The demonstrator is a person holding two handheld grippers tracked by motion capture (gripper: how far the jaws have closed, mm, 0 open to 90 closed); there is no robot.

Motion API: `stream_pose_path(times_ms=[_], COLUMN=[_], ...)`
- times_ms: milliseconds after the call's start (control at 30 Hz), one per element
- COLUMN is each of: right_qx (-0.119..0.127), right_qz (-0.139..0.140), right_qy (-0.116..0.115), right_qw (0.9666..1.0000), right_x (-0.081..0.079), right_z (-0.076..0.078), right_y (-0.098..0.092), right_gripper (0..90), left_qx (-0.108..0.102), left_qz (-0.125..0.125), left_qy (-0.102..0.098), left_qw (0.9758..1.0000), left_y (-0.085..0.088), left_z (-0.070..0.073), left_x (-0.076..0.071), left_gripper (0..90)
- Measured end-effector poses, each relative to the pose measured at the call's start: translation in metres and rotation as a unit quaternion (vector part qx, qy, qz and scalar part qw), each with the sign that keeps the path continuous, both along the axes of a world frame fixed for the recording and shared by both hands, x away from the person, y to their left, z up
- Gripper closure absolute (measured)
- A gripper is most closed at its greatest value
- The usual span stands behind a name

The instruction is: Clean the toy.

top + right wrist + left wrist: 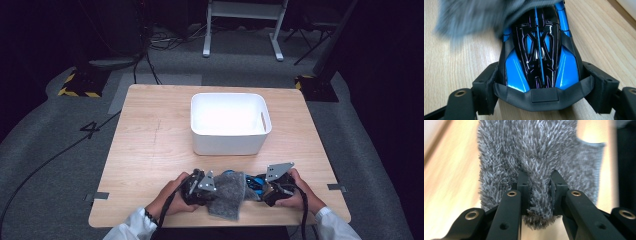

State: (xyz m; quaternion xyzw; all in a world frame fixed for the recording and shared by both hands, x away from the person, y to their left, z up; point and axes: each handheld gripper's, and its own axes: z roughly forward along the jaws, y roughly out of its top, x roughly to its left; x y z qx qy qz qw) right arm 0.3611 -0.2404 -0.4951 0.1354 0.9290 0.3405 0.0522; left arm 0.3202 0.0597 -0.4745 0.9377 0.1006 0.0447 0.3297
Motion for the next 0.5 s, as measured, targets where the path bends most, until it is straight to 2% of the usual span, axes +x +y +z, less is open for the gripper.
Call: stream_pose_path(times_ms=[133, 200, 300, 333, 400, 500], right_qx=[0.002, 0.0, 0.001, 0.003, 0.004, 0.0], right_qz=[-0.002, -0.002, -0.001, -0.001, 0.001, 0.002], right_qy=[-0.001, -0.002, -0.001, 0.0, 0.0, 0.0], right_qw=[1.0, 1.0, 1.0, 1.0, 1.0, 1.0], right_x=[0.001, 0.001, 0.001, 0.001, 0.002, 0.001], right_z=[0.0, 0.0, 0.0, 0.0, 0.0, 0.0], right_y=[0.003, 0.005, 0.004, 0.004, 0.002, 0.002], right_gripper=[24.4, 24.4, 24.4, 24.5, 24.5, 24.6], left_qx=[0.003, 0.019, 0.008, 0.007, 0.002, 0.003], left_qz=[-0.038, -0.045, -0.036, -0.028, -0.017, -0.006], left_qy=[0.008, 0.001, 0.005, 0.009, 0.003, 0.012], left_qw=[0.9993, 0.9988, 0.9993, 0.9995, 0.9998, 0.9999], left_y=[-0.026, -0.041, -0.046, -0.046, -0.043, -0.036], left_z=[-0.003, -0.008, -0.011, -0.011, -0.012, -0.011], left_x=[-0.009, -0.011, -0.005, -0.001, 0.003, 0.01], left_gripper=[74.9, 74.7, 74.6, 74.7, 75.0, 75.6])
